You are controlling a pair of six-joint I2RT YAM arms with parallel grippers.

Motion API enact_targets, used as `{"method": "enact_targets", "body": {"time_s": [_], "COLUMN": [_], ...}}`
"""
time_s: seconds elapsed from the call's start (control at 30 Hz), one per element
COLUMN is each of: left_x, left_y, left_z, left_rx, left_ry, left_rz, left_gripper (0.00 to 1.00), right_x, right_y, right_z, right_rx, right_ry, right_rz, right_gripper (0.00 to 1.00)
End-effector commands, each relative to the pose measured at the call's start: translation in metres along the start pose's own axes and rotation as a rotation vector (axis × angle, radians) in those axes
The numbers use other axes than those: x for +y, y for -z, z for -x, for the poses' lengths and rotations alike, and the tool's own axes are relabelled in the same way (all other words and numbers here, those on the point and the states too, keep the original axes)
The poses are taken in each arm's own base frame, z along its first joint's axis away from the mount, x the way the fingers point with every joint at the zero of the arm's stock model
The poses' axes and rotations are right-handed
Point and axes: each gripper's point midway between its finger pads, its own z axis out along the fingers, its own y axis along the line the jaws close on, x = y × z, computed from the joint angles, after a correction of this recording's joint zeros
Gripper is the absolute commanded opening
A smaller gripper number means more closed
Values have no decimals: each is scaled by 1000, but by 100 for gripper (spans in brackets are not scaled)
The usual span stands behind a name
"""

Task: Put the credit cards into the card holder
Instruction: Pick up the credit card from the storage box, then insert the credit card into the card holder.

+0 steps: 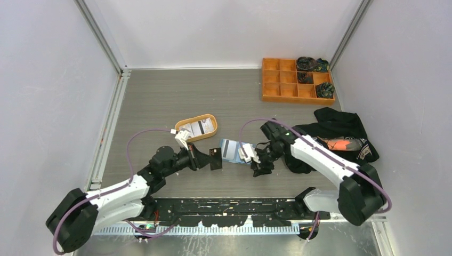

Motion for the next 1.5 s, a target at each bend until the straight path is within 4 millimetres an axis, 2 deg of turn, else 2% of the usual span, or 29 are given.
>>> {"method": "enact_targets", "body": {"time_s": [0.0, 0.2, 0.4, 0.53, 0.77, 0.9, 0.97, 1.1, 1.27, 1.47], "left_x": [-3, 1, 6, 9, 12, 20, 28, 37, 45, 52], "left_y": [-11, -33, -52, -63, -77, -87, -92, -99, -108, -115], "left_z": [8, 3, 5, 9, 19, 19, 18, 16, 14, 6], "left_rx": [-32, -6, 0, 5, 13, 52, 62, 61, 2, -103], "left_ry": [32, 78, 91, 74, 72, 100, 124, 177, 281, 338], "left_rz": [-28, -52, -43, -21, 15, 66, 94, 129, 139, 191], "left_gripper": [0, 0, 0, 0, 0, 0, 0, 0, 0, 0], "right_x": [2, -6, -21, -35, -67, -90, -96, -100, -78, -97], "right_y": [-9, -37, -52, -56, -46, -27, -19, -9, -6, 12], "right_z": [-15, -30, -47, -56, -64, -66, -68, -60, -28, -9], "right_rx": [135, 247, 340, 386, 471, 492, 488, 427, 219, 96], "right_ry": [87, 94, 102, 93, 48, -2, -29, -88, -215, -456], "right_rz": [57, 49, -3, -67, -228, -365, -402, -429, -287, -356], "right_gripper": [34, 15, 13, 13, 13, 13, 13, 13, 16, 18]}}
